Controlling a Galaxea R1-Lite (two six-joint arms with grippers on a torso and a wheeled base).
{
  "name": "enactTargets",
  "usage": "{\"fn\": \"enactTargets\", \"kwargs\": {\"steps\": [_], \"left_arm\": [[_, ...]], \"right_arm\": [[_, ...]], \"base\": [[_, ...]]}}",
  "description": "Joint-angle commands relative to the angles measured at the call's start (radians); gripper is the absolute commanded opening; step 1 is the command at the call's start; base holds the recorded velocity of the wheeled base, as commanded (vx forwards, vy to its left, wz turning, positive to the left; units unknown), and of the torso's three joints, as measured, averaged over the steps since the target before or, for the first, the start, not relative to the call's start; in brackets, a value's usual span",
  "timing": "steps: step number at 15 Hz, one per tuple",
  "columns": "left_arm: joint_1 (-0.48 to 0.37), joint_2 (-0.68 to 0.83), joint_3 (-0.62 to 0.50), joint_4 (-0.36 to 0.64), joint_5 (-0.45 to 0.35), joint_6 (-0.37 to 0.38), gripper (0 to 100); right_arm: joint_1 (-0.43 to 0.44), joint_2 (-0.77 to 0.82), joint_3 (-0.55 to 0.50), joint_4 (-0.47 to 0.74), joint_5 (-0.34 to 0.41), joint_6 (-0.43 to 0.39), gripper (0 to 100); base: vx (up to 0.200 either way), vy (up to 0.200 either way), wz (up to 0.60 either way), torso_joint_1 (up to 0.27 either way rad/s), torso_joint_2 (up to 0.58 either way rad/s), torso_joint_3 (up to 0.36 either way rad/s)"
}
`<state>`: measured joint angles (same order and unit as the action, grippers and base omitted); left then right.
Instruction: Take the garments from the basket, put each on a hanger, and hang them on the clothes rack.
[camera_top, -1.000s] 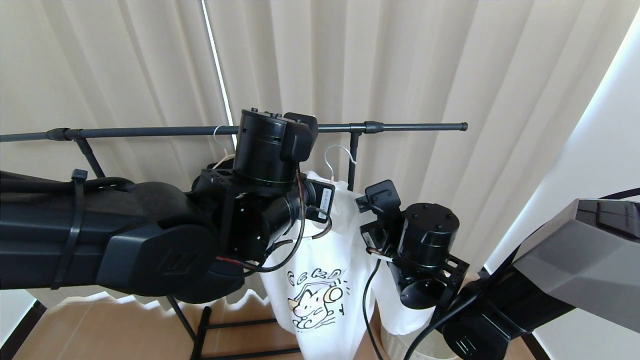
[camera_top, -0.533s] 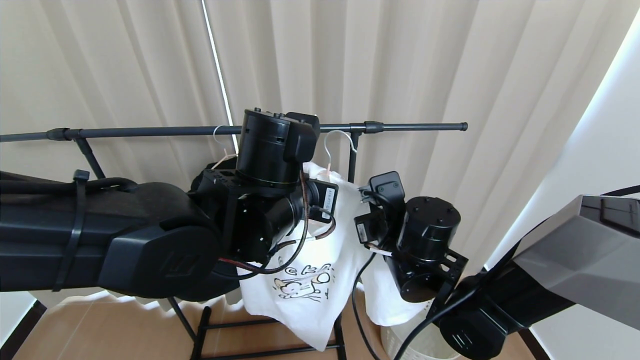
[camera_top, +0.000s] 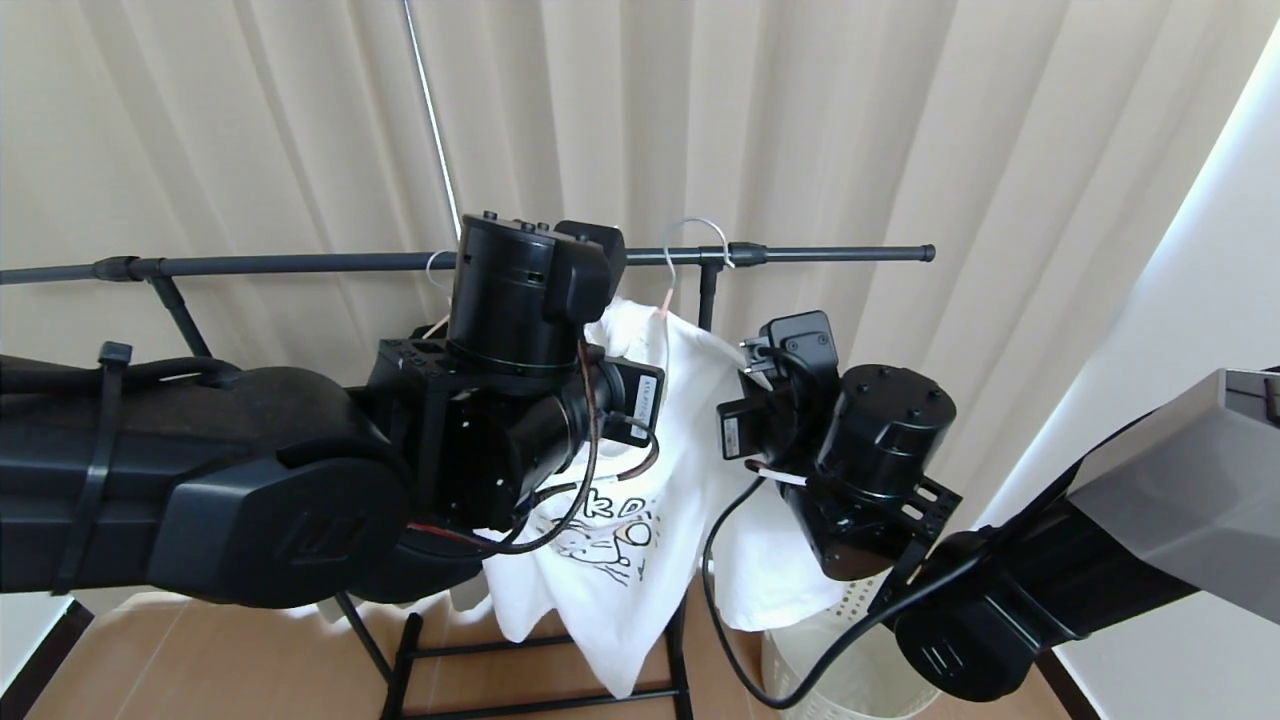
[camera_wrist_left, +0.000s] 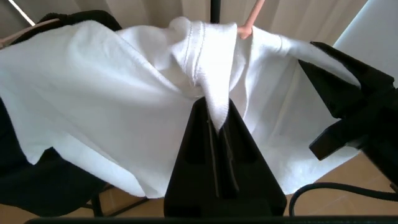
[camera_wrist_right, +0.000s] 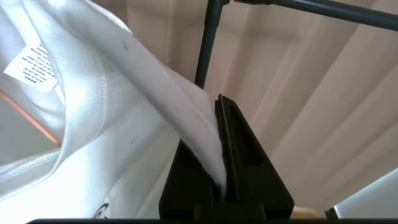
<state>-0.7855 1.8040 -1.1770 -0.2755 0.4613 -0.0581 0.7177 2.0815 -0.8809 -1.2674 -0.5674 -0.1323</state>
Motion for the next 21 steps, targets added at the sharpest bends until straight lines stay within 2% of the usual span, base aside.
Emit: {"fn": "enactTargets", "kwargs": {"steps": [1,5,7,12,13,15,17,21], "left_arm": [[0.0,-0.003,0.019,-0.001,-0.001,0.001,0],[0.0,0.001,0.031,-0.001,-0.003,0.009,0],[0.0,0.001,0.034,-0.004,-0.001,0.02,0],[0.0,0.003,0.036,-0.005,-0.001,0.018,0],[0.0,0.001,0.036,-0.005,-0.001,0.018,100],[0.0,-0.005,0.046,-0.024,-0.001,0.017,100],[0.0,-0.025,0.108,-0.099,-0.004,0.024,100],[-0.001,-0.083,0.208,-0.166,-0.007,0.058,100]], "right_arm": [[-0.001,-0.024,-0.001,0.0,0.009,0.008,0],[-0.003,-0.041,0.005,-0.001,0.024,0.013,0],[-0.003,-0.074,0.026,-0.001,0.063,0.03,0],[-0.003,-0.083,0.036,-0.003,0.072,0.031,0],[-0.003,-0.083,0.036,-0.003,0.072,0.037,0],[-0.003,-0.083,0.031,-0.003,0.084,0.037,0],[-0.012,-0.081,0.029,-0.003,0.086,0.037,0],[-0.044,-0.081,0.025,-0.001,0.107,0.037,0]], "base": [[0.0,0.0,0.0,0.0,0.0,0.0],[0.0,0.0,0.0,0.0,0.0,0.0],[0.0,0.0,0.0,0.0,0.0,0.0],[0.0,0.0,0.0,0.0,0.0,0.0],[0.0,0.0,0.0,0.0,0.0,0.0],[0.0,0.0,0.0,0.0,0.0,0.0],[0.0,0.0,0.0,0.0,0.0,0.0],[0.0,0.0,0.0,0.0,0.0,0.0]]}}
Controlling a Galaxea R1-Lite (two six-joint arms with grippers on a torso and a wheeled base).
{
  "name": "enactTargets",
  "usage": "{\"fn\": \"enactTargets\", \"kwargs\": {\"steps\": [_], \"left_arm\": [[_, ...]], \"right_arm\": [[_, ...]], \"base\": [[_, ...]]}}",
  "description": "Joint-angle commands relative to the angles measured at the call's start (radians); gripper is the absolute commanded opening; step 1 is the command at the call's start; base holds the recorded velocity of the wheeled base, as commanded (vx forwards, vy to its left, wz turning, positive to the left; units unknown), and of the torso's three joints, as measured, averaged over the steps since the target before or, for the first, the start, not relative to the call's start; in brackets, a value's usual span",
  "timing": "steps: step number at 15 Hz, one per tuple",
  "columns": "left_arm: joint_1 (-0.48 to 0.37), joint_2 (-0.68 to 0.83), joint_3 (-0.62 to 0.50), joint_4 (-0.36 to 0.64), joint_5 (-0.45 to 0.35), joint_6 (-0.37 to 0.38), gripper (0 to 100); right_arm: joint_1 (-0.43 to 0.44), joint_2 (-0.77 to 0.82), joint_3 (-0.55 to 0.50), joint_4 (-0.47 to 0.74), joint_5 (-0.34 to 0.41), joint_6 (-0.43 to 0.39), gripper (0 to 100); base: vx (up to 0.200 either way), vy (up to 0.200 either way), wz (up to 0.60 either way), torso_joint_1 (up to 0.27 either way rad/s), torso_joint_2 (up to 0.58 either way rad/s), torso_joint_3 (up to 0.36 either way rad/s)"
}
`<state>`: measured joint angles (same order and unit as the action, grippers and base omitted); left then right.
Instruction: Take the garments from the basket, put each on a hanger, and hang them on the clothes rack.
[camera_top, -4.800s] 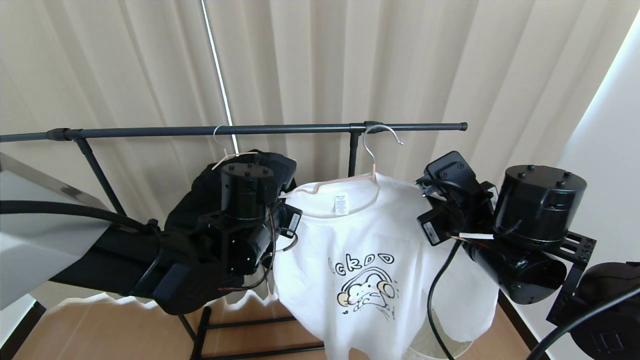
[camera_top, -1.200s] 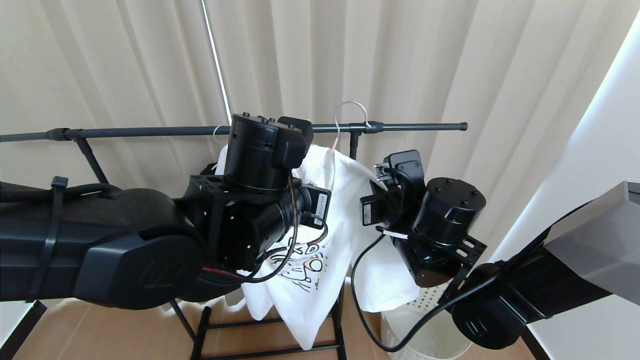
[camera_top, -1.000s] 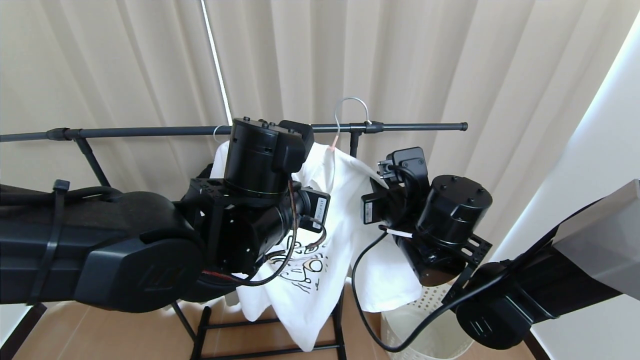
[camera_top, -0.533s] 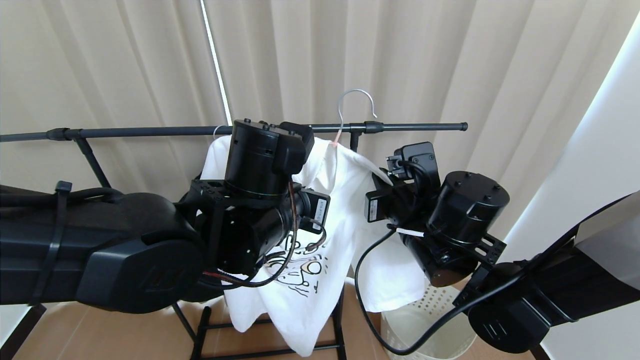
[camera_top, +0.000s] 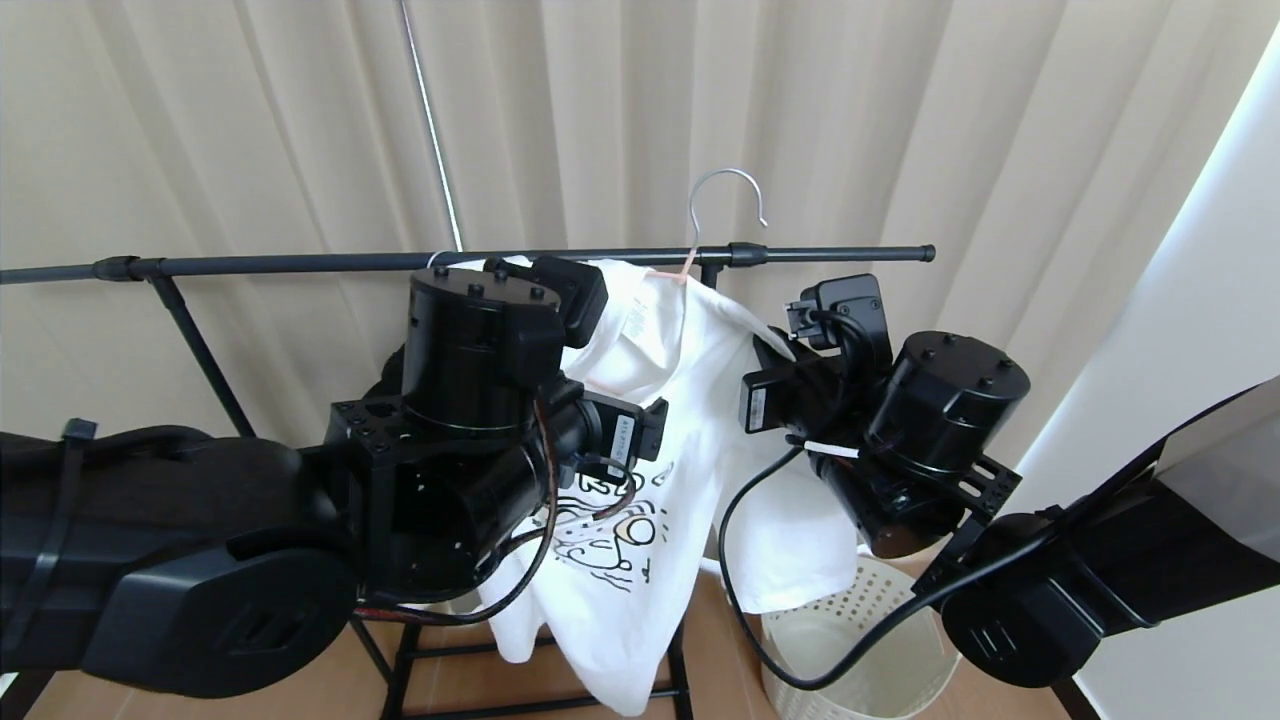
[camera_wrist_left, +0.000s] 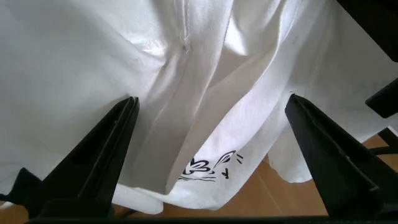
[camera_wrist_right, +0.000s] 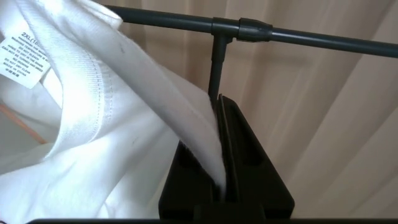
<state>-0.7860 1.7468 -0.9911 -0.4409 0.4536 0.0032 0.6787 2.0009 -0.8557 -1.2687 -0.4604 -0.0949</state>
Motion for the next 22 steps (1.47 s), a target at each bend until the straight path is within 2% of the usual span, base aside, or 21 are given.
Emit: {"fn": "enactTargets", "kwargs": {"steps": [1,2,3,4,11,13,17,21,22], "left_arm": [[-0.003,-0.041,0.051,-0.015,0.0,0.035,100],[-0.003,-0.041,0.051,-0.015,0.0,0.035,100],[-0.003,-0.049,0.063,-0.067,-0.001,0.066,100],[-0.001,-0.058,0.063,-0.078,-0.001,0.07,100],[0.016,-0.099,0.054,-0.079,-0.004,0.083,100],[0.065,-0.153,0.074,-0.079,-0.076,0.104,100],[0.152,-0.184,0.074,-0.078,-0.112,0.116,100],[0.298,-0.191,0.058,-0.065,-0.25,0.147,100],[0.298,-0.191,0.058,-0.065,-0.25,0.147,100]], "right_arm": [[-0.005,0.001,0.0,0.0,0.002,0.0,0],[-0.005,0.001,0.0,0.0,0.002,0.0,0],[-0.005,-0.001,-0.002,0.0,0.002,0.0,0],[-0.007,-0.002,-0.002,0.0,0.002,0.0,0],[-0.031,-0.011,-0.003,0.0,0.003,0.001,0],[-0.047,-0.011,-0.002,0.003,0.026,0.007,0],[-0.056,-0.01,-0.002,0.006,0.048,0.02,0],[-0.08,-0.008,0.001,0.011,0.097,0.035,0],[-0.08,-0.008,0.001,0.011,0.097,0.035,0]], "base": [[0.0,0.0,0.0,0.0,0.0,0.0],[0.0,0.0,0.0,0.0,0.0,0.0],[0.0,0.0,0.0,0.0,0.0,0.0],[0.0,0.0,0.0,0.0,0.0,0.0],[0.0,0.0,0.0,0.0,0.0,0.0],[0.0,0.0,0.0,0.0,0.0,0.0],[0.0,0.0,0.0,0.0,0.0,0.0],[0.0,0.0,0.0,0.0,0.0,0.0],[0.0,0.0,0.0,0.0,0.0,0.0]]}}
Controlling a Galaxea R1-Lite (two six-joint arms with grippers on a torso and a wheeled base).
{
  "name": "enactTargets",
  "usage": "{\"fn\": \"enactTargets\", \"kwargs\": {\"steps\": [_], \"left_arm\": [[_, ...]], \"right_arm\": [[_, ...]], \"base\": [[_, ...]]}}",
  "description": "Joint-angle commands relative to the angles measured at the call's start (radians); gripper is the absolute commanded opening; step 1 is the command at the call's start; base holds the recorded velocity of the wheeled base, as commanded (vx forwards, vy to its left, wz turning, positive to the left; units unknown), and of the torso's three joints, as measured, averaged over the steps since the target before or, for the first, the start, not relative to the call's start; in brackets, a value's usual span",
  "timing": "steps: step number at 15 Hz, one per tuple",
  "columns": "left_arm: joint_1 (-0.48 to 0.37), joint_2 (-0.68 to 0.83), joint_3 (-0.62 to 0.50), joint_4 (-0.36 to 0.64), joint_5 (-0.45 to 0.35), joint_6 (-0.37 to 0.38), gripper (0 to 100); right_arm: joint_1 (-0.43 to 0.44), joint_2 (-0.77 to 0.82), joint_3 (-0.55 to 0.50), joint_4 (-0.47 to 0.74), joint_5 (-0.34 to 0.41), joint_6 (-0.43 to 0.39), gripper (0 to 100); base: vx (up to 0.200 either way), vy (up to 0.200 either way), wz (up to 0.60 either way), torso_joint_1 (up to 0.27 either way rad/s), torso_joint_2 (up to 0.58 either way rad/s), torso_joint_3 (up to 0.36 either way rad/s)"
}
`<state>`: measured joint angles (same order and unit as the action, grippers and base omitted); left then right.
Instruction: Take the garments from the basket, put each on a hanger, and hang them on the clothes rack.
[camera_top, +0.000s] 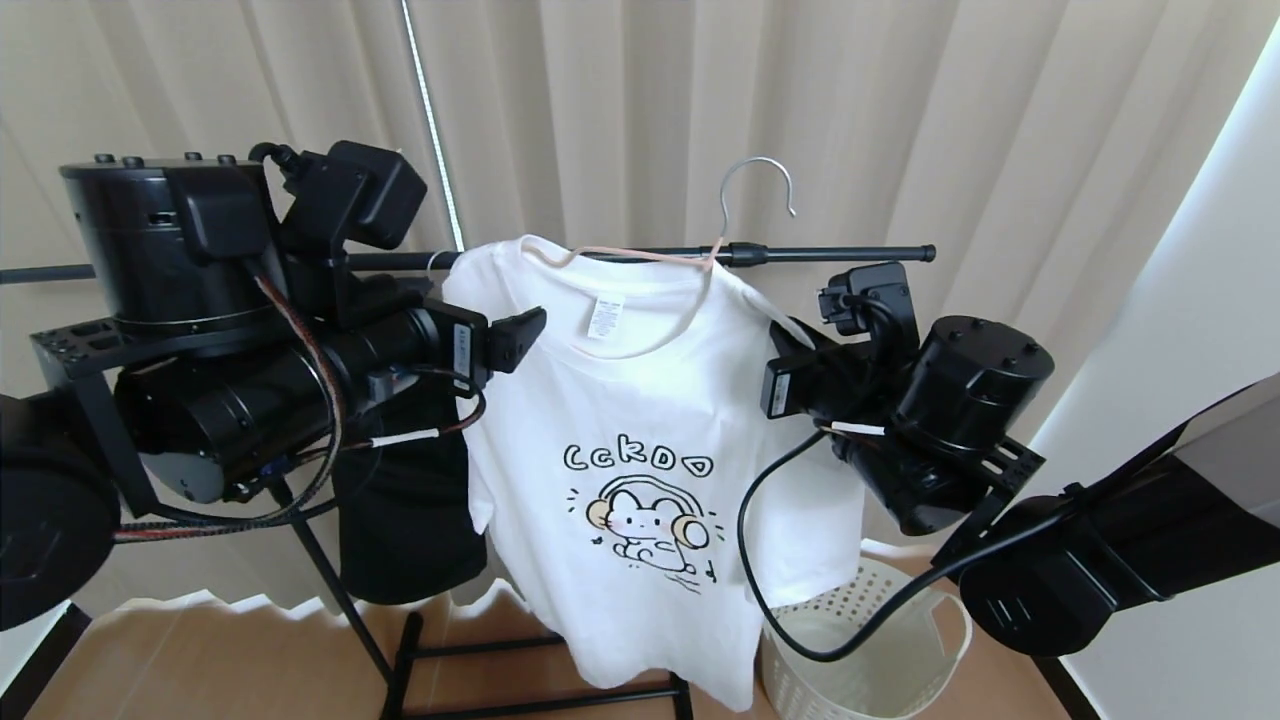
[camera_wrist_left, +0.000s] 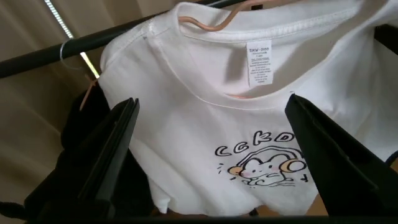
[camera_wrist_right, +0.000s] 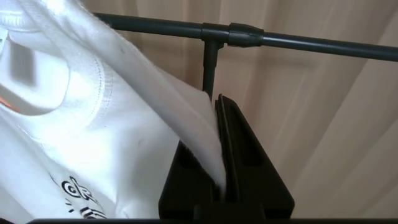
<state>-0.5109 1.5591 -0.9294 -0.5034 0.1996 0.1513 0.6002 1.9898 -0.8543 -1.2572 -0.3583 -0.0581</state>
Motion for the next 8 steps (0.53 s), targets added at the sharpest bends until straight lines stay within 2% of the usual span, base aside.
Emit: {"fn": "enactTargets", "kwargs": {"steps": [1,3,6,7,8], "left_arm": [[0.091,-0.007,-0.019,0.049,-0.063,0.017,100],[0.112,-0.01,-0.057,0.123,-0.058,0.013,100],[0.091,-0.004,-0.075,0.178,-0.051,-0.012,100],[0.068,0.002,-0.095,0.209,-0.028,-0.029,100],[0.048,0.025,-0.128,0.255,0.027,-0.047,100]], "right_arm": [[-0.022,0.001,0.007,0.001,0.038,0.004,0],[-0.04,0.0,0.015,0.002,0.062,0.004,0],[-0.04,0.003,0.012,0.025,0.064,0.003,0],[-0.04,0.0,0.009,0.047,0.056,0.003,0],[-0.04,-0.003,0.009,0.062,0.048,0.001,0]], "base": [[0.0,0.0,0.0,0.0,0.0,0.0],[0.0,0.0,0.0,0.0,0.0,0.0],[0.0,0.0,0.0,0.0,0.0,0.0],[0.0,0.0,0.0,0.0,0.0,0.0],[0.0,0.0,0.0,0.0,0.0,0.0]]}}
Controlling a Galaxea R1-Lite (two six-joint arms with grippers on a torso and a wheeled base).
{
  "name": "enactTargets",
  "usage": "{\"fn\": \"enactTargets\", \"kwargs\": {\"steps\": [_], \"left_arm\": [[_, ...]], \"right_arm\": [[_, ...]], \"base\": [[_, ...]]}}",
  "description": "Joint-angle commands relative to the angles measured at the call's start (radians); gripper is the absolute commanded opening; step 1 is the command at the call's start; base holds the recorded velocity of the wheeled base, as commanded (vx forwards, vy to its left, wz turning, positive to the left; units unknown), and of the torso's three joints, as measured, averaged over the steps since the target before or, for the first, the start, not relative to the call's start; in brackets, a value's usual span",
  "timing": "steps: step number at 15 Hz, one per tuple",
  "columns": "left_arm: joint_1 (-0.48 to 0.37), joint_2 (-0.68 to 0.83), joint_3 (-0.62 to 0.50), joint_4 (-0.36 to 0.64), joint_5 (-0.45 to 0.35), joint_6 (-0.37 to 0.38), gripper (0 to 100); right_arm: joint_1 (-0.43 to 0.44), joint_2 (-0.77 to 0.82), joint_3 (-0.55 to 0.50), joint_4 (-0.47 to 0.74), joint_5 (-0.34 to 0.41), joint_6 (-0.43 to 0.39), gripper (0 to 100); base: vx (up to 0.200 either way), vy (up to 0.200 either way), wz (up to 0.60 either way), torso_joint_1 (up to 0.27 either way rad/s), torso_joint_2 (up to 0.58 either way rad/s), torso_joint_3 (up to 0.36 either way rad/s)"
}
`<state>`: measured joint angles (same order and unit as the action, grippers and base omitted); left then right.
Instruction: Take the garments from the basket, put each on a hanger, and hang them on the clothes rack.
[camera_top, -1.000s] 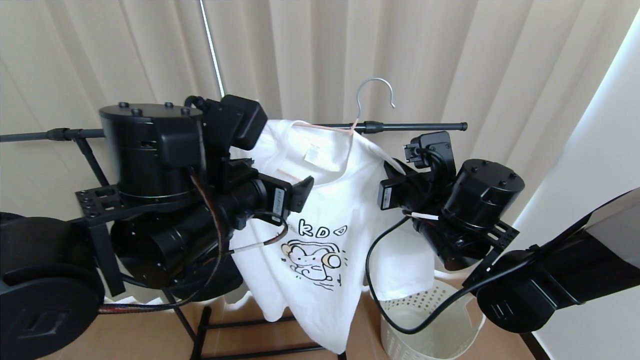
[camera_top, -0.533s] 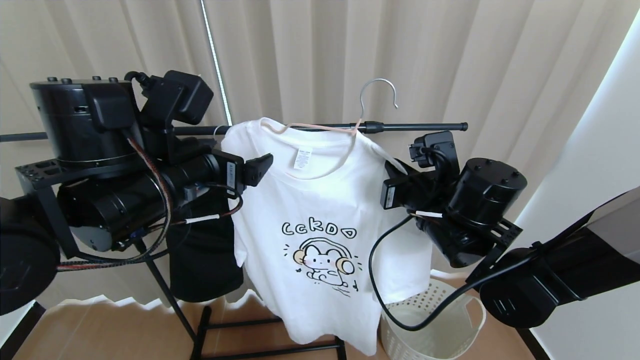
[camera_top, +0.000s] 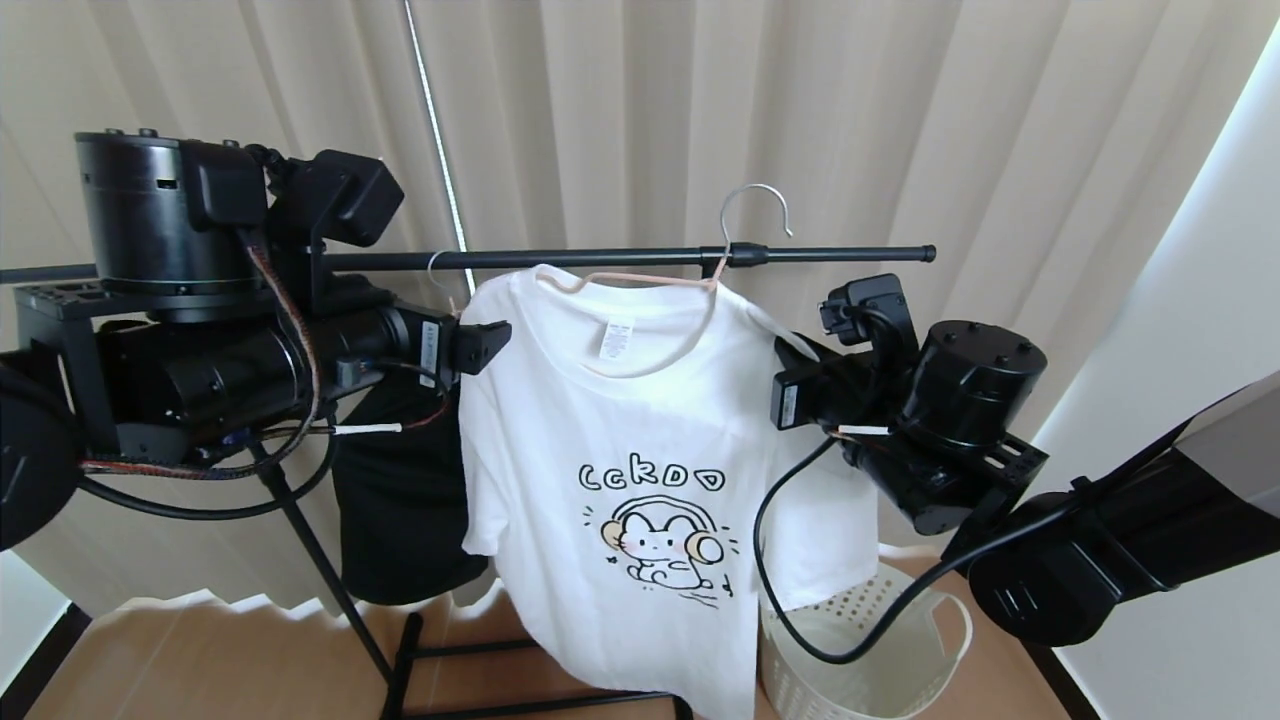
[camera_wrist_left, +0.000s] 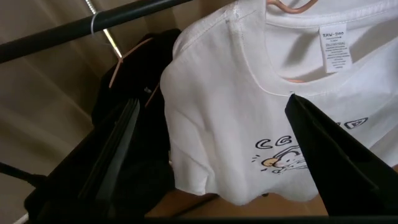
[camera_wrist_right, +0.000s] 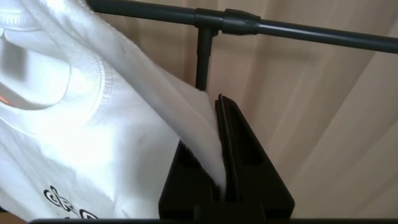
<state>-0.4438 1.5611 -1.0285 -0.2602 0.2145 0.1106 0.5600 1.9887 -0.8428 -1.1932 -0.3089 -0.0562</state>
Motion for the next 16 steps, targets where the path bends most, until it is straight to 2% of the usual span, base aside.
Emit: {"fn": "enactTargets", "kwargs": {"steps": [1,4,7,11,16], "left_arm": [[-0.046,0.054,-0.065,0.045,0.075,-0.039,100],[-0.102,0.142,-0.105,0.064,0.186,-0.072,100],[-0.144,0.218,-0.137,0.065,0.226,-0.117,100],[-0.153,0.306,-0.222,0.064,0.325,-0.164,100],[-0.147,0.33,-0.289,0.061,0.365,-0.186,100]], "right_arm": [[0.005,-0.004,-0.001,0.006,-0.01,-0.004,0],[0.028,-0.005,-0.001,0.007,-0.05,-0.011,0],[0.028,-0.004,-0.001,0.006,-0.068,-0.034,0],[0.04,-0.005,0.002,0.006,-0.07,-0.034,0],[0.04,-0.005,0.007,-0.002,-0.07,-0.034,0]], "base": [[0.0,0.0,0.0,0.0,0.0,0.0],[0.0,0.0,0.0,0.0,0.0,0.0],[0.0,0.0,0.0,0.0,0.0,0.0],[0.0,0.0,0.0,0.0,0.0,0.0],[0.0,0.0,0.0,0.0,0.0,0.0]]}}
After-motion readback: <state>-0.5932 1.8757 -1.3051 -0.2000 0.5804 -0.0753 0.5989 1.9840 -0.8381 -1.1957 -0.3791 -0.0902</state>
